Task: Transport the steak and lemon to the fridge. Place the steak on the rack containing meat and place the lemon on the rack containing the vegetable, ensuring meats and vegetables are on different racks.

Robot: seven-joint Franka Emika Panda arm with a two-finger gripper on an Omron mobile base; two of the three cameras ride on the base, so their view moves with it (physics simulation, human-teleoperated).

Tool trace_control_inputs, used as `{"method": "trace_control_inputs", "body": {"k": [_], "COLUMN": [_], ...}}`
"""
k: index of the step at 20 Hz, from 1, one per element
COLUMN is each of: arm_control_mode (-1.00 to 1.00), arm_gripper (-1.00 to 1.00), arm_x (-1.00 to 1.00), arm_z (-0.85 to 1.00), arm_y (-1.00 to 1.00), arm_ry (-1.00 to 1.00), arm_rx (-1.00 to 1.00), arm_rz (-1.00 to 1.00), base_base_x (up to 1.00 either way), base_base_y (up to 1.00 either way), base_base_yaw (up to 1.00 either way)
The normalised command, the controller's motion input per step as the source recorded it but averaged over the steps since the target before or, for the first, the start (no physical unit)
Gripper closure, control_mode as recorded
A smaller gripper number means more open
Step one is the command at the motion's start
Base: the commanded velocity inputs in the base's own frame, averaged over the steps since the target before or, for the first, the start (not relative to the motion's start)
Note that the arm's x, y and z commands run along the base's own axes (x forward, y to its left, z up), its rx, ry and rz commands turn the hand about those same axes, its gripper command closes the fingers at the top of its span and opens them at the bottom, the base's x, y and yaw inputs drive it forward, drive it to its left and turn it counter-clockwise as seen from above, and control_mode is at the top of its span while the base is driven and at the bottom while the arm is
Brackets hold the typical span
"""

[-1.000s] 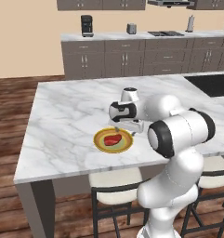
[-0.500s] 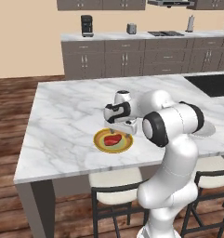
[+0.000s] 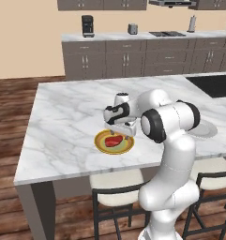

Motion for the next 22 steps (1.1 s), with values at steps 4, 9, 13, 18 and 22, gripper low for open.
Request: {"method": "trace_control_inputs", "body": {"k": [4,9,13,18,22], "arm_control_mode": [-1.0,-1.0,-1.0,-1.0,-1.0], "arm_gripper": [-1.0,-1.0,-1.0,-1.0,-1.0], "arm_x": [0.0,0.3,0.29,0.08,-0.51], "arm_z": [-0.11,-0.33,-0.29,-0.24,-0.06], "arm_y": [0.0,0.0,0.0,0.06,0.14], "arm_ry": [0.0,-0.01,-0.05,-0.09,-0.17], "arm_rx": [0.0,0.0,0.0,0.0,0.01], "arm_rz": [-0.05,-0.01,0.0,0.0,-0.06], "base_base_x": [0.0,0.0,0.0,0.0,0.0], "base_base_y": [0.0,0.0,0.0,0.0,0.0], "base_base_yaw": [0.0,0.0,0.0,0.0,0.0]}}
